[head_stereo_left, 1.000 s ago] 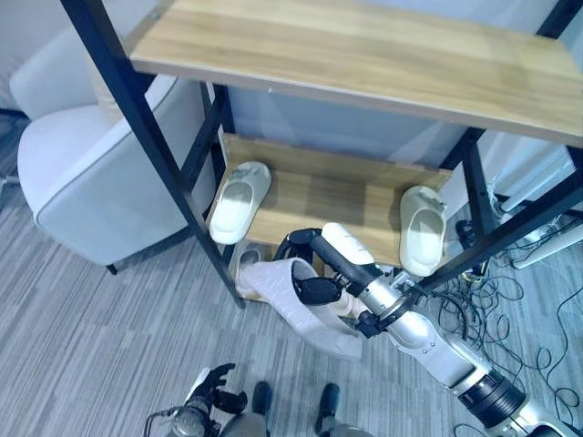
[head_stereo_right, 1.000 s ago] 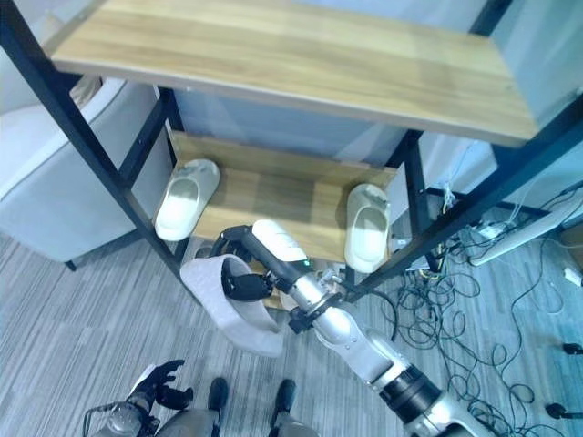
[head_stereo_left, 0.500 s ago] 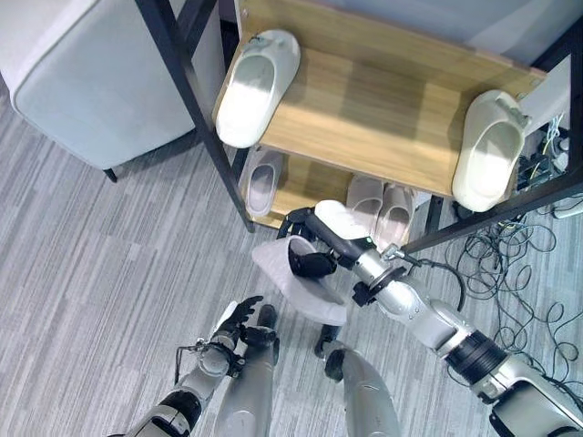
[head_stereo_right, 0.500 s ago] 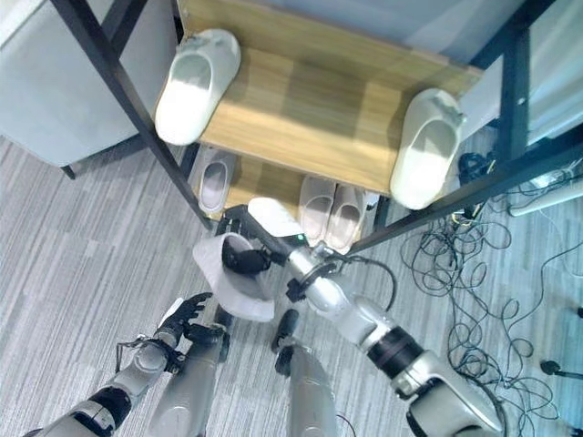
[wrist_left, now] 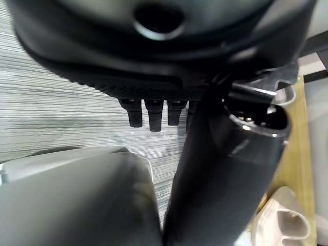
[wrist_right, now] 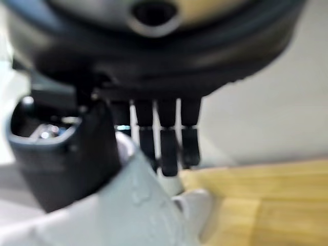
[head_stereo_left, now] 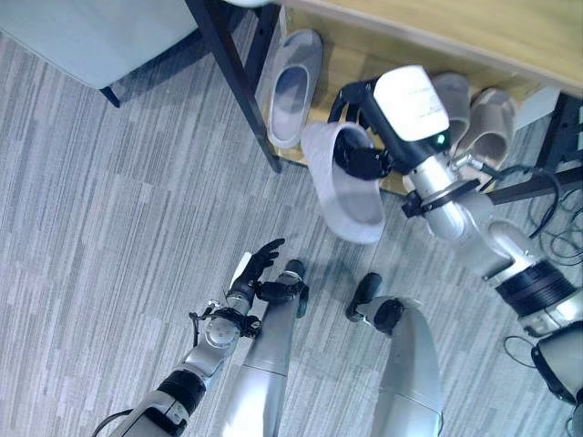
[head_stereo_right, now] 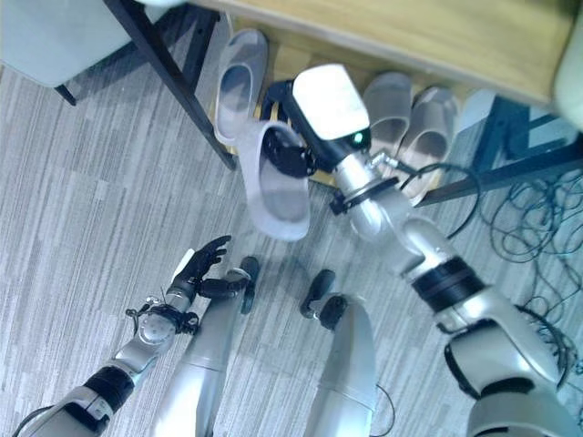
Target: Arrange the slippers neatly on the shoe rack.
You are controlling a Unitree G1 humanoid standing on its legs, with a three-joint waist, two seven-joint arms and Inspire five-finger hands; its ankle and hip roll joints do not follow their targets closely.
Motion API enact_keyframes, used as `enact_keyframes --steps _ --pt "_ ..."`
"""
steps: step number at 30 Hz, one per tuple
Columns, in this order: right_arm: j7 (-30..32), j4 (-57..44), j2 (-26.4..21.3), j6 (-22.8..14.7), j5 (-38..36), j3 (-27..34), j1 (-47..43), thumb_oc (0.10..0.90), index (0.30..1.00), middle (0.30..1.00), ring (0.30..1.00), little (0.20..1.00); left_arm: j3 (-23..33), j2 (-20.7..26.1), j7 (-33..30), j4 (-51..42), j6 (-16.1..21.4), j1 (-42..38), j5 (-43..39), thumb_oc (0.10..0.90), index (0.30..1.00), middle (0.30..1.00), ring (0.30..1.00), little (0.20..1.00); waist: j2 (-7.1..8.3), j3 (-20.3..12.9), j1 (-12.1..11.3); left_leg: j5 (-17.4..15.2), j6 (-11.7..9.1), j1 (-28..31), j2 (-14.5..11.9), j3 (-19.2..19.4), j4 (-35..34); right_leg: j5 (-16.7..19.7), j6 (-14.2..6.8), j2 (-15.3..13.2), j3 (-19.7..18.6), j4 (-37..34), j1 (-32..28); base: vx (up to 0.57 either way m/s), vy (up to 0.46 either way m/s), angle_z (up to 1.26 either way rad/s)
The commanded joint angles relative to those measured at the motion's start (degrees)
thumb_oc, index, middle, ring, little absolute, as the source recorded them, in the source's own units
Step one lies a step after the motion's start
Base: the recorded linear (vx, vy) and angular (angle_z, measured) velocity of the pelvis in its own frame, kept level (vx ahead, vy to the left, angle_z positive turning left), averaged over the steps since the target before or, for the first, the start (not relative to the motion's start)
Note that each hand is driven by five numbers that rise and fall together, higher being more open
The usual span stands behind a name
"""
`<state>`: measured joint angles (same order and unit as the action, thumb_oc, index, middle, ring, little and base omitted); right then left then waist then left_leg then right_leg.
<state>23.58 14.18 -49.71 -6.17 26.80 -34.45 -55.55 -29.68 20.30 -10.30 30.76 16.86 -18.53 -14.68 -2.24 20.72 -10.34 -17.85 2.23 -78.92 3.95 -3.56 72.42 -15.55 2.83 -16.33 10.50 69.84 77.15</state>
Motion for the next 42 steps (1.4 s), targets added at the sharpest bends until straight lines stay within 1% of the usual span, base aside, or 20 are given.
enact_keyframes --steps 1,4,7,8,9,11,12,13,14,15,18,19,20,21,24,28,29,36,38,42 --pt "6.8 -3.4 -2.6 -0.6 2.3 0.6 -10.3 0.400 0.300 0.300 0.300 0.300 -3.4 1.0 -3.0 0.8 0.0 3.5 0.0 0.800 0.900 0.900 0.900 0.900 -0.36 -0.5 -0.1 -3.8 -2.0 -6.6 1.0 -4.0 3.5 -10.2 -2.2 -0.1 -1.1 9.6 4.7 0.12 0.042 -0.05" --pt "8.2 -2.4 -4.4 0.5 4.0 -1.8 -16.1 0.400 0.300 0.300 0.300 0.300 -2.6 3.4 -4.4 -2.8 0.6 3.9 -0.7 0.800 0.900 0.900 0.900 0.900 -0.84 1.4 -0.4 -6.8 -1.9 -11.0 0.9 -3.4 11.5 -12.2 -2.3 -1.0 -2.5 17.1 9.4 0.13 0.036 -0.05" --pt "9.1 -1.8 -5.4 1.0 3.8 -4.0 -21.8 0.400 0.300 0.300 0.300 0.300 -1.5 5.4 -5.4 -6.3 1.1 4.4 -1.8 0.800 0.900 0.900 0.900 0.900 -1.27 6.9 -0.6 -10.9 -1.2 -11.0 0.7 -2.2 20.4 -15.0 -2.3 -1.1 -4.6 26.0 10.6 0.11 0.013 -0.06" --pt "9.2 -1.7 -5.3 1.1 3.3 -4.6 -23.1 0.400 0.300 0.300 0.300 0.300 -1.4 5.8 -5.5 -7.2 1.2 4.5 -2.4 0.800 0.900 0.900 0.900 0.900 -1.50 8.4 -0.6 -12.1 -1.0 -11.0 0.4 -1.7 22.9 -15.8 -2.2 -1.2 -5.1 28.2 10.8 0.12 0.013 -0.04" --pt "9.3 -1.5 -5.1 1.1 3.1 -5.7 -24.2 0.400 0.300 0.300 0.300 0.300 -1.5 6.2 -5.8 -8.1 1.3 5.0 -2.6 0.800 0.900 0.900 0.900 0.900 -1.54 9.0 -0.8 -13.6 -0.8 -11.0 0.1 -1.4 25.4 -16.9 -2.2 -1.1 -5.7 30.5 11.1 0.16 0.005 -0.04" --pt "9.2 0.0 -5.1 1.2 2.5 -8.8 -25.5 0.400 0.300 0.300 0.300 0.300 -2.4 7.4 -6.1 -10.9 1.9 8.3 -3.9 0.800 0.900 0.900 0.900 0.900 -1.79 9.1 -1.6 -18.1 -0.4 -11.0 -0.2 -1.2 32.2 -19.4 -2.1 -0.4 -7.5 37.7 12.1 0.20 0.015 -0.13" --pt "9.2 0.0 -5.0 1.2 2.5 -8.8 -25.5 0.400 0.300 0.300 0.300 0.300 -2.3 7.4 -6.1 -10.9 1.9 8.4 -3.9 0.800 0.900 0.900 0.900 0.900 -1.74 9.1 -1.7 -18.2 -0.4 -11.0 -0.3 -1.1 32.3 -19.5 -2.1 -0.3 -7.6 37.7 12.2 0.13 0.025 -0.23" --pt "9.4 0.7 -5.0 1.4 2.7 -9.9 -26.0 0.400 0.300 0.300 0.300 0.300 -2.9 7.9 -6.4 -11.2 2.0 9.1 -3.7 0.800 0.900 0.900 0.900 0.900 -1.96 9.1 -2.0 -19.6 -0.2 -11.0 -0.2 -1.4 34.5 -20.1 -2.0 -0.1 -8.3 40.2 12.5 0.04 0.016 -0.19" --pt "9.4 0.8 -5.0 1.3 2.7 -10.0 -26.1 0.400 0.300 0.300 0.300 0.300 -2.8 7.8 -6.4 -11.2 2.0 9.2 -3.7 0.800 0.900 0.900 0.900 0.900 -1.95 9.1 -2.1 -19.7 -0.2 -11.0 -0.3 -1.4 34.6 -20.1 -2.0 -0.1 -8.4 40.3 12.6 0.10 0.019 -0.21" --pt "10.0 2.7 -5.0 2.0 3.0 -11.8 -27.4 0.400 0.300 0.300 0.300 0.300 -3.8 8.5 -7.0 -12.0 2.1 10.2 -4.2 0.800 0.900 0.900 0.900 0.900 -2.03 9.1 -2.8 -22.1 -0.4 -11.0 -0.5 -1.9 38.3 -21.7 -1.7 0.0 -9.6 43.9 12.8 0.08 0.022 -0.18" --pt "10.9 5.0 -3.9 2.9 3.1 -14.5 -29.3 0.400 0.300 0.300 0.300 0.300 -4.7 9.6 -7.6 -13.7 2.6 12.1 -5.2 0.800 0.900 0.900 0.900 0.900 -2.47 9.1 -3.9 -25.1 -0.8 -11.0 -1.2 -2.6 43.4 -23.6 -1.1 0.3 -10.5 49.1 12.8 0.07 0.035 -0.15" --pt "11.4 7.3 -3.0 3.6 3.2 -16.2 -30.4 0.400 0.300 0.300 0.300 0.300 -5.0 10.6 -8.3 -14.5 3.1 12.9 -5.9 0.800 0.900 0.900 0.900 0.900 -2.58 9.1 -4.7 -26.8 -1.0 -11.0 -1.5 -2.8 45.9 -24.3 -0.7 0.0 -10.9 51.5 12.7 0.03 0.035 -0.10" --pt "11.4 7.4 -3.0 3.6 3.1 -16.3 -30.5 0.400 0.300 0.300 0.300 0.300 -4.9 10.6 -8.3 -14.6 3.1 12.9 -5.9 0.800 0.900 0.900 0.900 0.900 -2.55 9.1 -4.8 -26.8 -1.0 -11.0 -1.7 -2.8 45.9 -24.3 -0.6 0.1 -10.9 51.4 12.8 0.02 0.039 -0.11" --pt "11.4 9.0 -2.5 4.3 3.0 -17.3 -31.0 0.400 0.300 0.300 0.300 0.300 -5.2 11.2 -8.5 -15.1 3.1 14.0 -6.5 0.800 0.900 0.900 0.900 0.900 -2.77 9.1 -5.2 -27.8 -1.2 -11.0 -1.8 -2.9 47.6 -24.7 -0.6 0.0 -11.1 53.3 12.5 0.00 0.021 -0.16" --pt "12.0 12.4 -1.4 4.9 2.6 -18.3 -31.3 0.400 0.300 0.300 0.300 0.300 -6.2 11.7 -8.3 -15.1 3.2 14.9 -6.5 0.800 0.900 0.900 0.900 0.900 -2.98 9.1 -5.6 -29.2 -1.4 -11.0 -2.3 -2.5 49.6 -25.1 -0.2 0.0 -11.5 55.4 12.4 0.00 0.022 -0.18" --pt "12.4 16.5 0.6 5.1 1.6 -19.1 -32.1 0.400 0.300 0.300 0.300 0.300 -6.9 12.3 -8.0 -14.8 3.2 15.2 -6.6 0.800 0.900 0.900 0.900 0.900 -3.23 9.1 -5.9 -29.8 -1.5 -11.0 -2.9 -2.2 50.4 -25.3 -0.3 0.0 -11.6 56.1 12.5 0.00 0.031 -0.08" --pt "12.2 18.4 1.6 4.9 0.7 -19.4 -32.1 0.400 0.300 0.300 0.300 0.300 -7.1 12.6 -7.8 -14.9 3.4 15.4 -6.7 0.800 0.900 0.900 0.900 0.900 -3.56 9.1 -6.3 -29.9 -1.5 -11.0 -2.9 -2.1 50.7 -25.4 -0.5 -0.1 -11.8 56.4 12.4 0.00 0.000 0.00" --pt "12.2 27.5 3.8 4.2 -1.9 -22.2 -33.2 0.400 0.300 0.300 0.300 0.300 -8.3 14.4 -6.9 -15.3 3.6 16.1 -7.2 0.800 0.900 0.900 0.900 0.900 -4.61 9.1 -7.7 -29.6 -1.9 -11.0 -2.3 -2.9 50.8 -25.5 -0.5 -0.8 -11.5 56.7 11.7 0.00 0.021 0.02" --pt "12.5 30.6 4.1 4.8 -2.5 -22.5 -33.2 0.400 0.300 0.300 0.300 0.300 -9.0 14.8 -6.5 -15.7 3.6 16.0 -7.5 0.800 0.900 0.900 0.900 0.900 -4.96 9.1 -8.5 -29.2 -2.0 -11.0 -1.7 -3.3 50.1 -25.7 -0.4 -1.3 -11.2 56.3 11.0 -0.01 -0.004 0.08" --pt "13.5 33.0 4.2 5.7 -1.9 -22.4 -33.1 0.400 0.300 0.300 0.300 0.300 -9.3 15.2 -6.1 -16.5 3.6 15.7 -7.6 0.800 0.900 0.900 0.900 0.900 -5.41 9.1 -9.0 -28.8 -2.3 -11.0 -0.8 -4.1 49.7 -25.8 -0.2 -2.1 -10.3 55.7 9.7 0.00 -0.027 0.14"
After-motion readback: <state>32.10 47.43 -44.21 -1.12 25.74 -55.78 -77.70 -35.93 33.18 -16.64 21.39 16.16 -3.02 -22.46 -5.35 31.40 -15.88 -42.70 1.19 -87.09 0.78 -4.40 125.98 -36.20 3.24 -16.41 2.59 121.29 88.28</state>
